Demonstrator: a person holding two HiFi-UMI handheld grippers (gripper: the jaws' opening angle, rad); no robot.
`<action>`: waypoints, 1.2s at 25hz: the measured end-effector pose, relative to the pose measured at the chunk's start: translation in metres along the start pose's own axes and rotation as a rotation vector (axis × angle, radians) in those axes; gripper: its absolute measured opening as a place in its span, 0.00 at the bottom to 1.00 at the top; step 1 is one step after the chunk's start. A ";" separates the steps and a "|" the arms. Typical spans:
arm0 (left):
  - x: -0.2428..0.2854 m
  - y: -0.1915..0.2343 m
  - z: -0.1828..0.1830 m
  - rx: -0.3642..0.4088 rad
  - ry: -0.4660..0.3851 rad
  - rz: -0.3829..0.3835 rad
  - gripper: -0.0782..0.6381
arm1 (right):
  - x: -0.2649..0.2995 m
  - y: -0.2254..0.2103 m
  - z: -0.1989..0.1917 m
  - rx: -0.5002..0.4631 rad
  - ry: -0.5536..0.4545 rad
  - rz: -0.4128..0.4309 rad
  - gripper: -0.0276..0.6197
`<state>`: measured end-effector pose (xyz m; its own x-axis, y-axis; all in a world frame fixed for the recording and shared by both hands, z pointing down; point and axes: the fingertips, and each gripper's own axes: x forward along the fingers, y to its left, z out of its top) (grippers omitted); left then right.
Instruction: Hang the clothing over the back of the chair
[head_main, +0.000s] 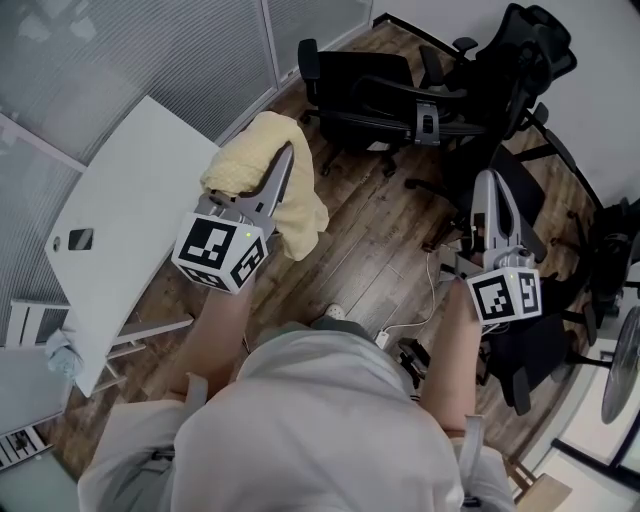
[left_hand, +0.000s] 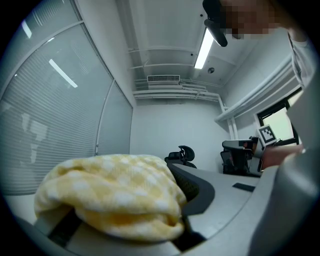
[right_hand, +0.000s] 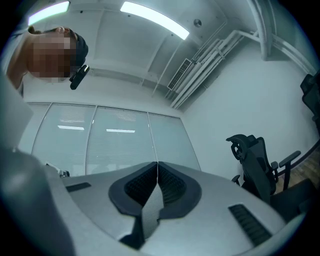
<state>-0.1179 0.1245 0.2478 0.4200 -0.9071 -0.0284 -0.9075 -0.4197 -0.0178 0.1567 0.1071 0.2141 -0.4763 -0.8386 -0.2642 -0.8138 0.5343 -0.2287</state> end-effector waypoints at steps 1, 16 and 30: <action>0.004 -0.001 0.000 0.001 -0.001 0.003 0.20 | 0.001 -0.006 0.001 0.003 -0.001 -0.005 0.08; 0.035 -0.023 0.001 0.017 0.001 0.031 0.20 | 0.009 -0.050 0.010 0.021 -0.016 0.041 0.08; 0.039 -0.025 -0.005 0.022 0.039 0.060 0.20 | 0.020 -0.061 -0.004 0.070 -0.007 0.077 0.08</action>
<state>-0.0785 0.0992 0.2517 0.3636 -0.9315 0.0085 -0.9307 -0.3636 -0.0393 0.1958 0.0570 0.2269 -0.5344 -0.7940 -0.2899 -0.7494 0.6037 -0.2719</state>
